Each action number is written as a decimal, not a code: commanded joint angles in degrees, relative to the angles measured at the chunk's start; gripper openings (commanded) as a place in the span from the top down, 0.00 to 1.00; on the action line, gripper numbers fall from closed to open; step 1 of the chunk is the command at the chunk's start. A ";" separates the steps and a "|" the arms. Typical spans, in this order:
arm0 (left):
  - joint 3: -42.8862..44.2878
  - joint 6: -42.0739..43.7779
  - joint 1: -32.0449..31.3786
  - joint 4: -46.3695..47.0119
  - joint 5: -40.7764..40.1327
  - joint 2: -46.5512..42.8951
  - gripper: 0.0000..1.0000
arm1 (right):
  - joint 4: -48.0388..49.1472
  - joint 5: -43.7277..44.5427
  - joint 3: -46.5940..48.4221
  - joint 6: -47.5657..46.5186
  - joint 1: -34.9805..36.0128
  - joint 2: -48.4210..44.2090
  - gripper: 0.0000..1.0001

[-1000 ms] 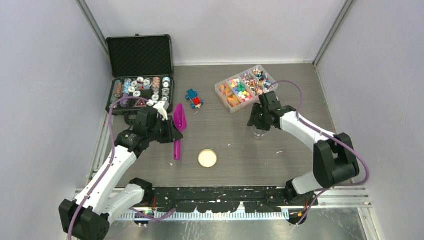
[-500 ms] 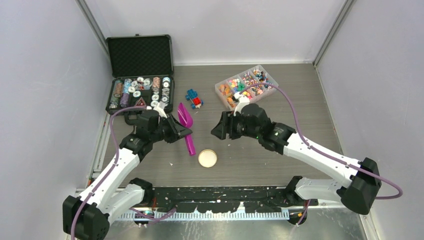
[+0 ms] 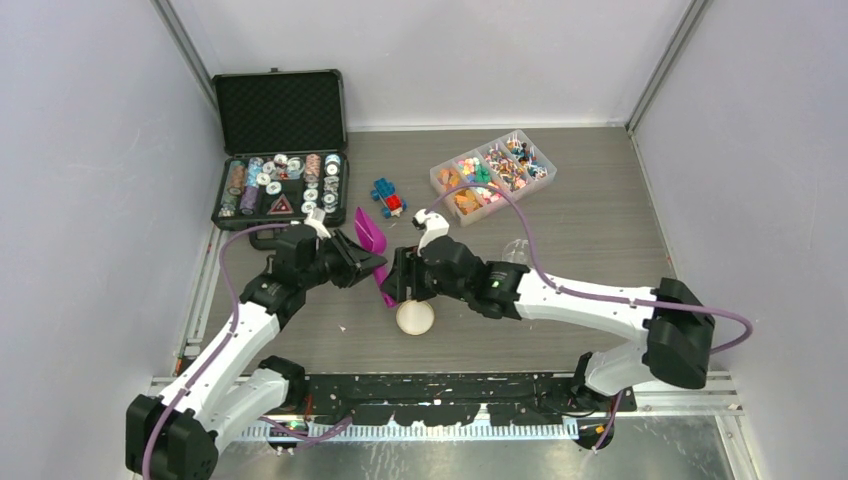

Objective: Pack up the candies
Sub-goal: Pick up the spatula from the center of the board.

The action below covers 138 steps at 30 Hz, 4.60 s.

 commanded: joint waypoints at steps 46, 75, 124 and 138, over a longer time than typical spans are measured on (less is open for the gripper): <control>28.18 45.24 -0.23 -22.48 8.42 -8.08 0.20 | -7.26 -14.44 -9.52 1.07 2.34 -34.27 0.94; 15.54 25.62 -0.14 6.79 27.40 -5.59 0.82 | -9.01 -22.79 -9.95 1.08 2.34 -38.14 0.89; 3.26 -28.03 1.35 4.59 17.73 -5.26 1.00 | -17.62 -18.90 1.37 -18.10 -15.87 -29.73 0.22; 2.76 -27.55 1.60 2.78 16.75 -4.96 1.00 | -15.06 -32.07 0.35 -19.11 -20.17 -27.20 0.26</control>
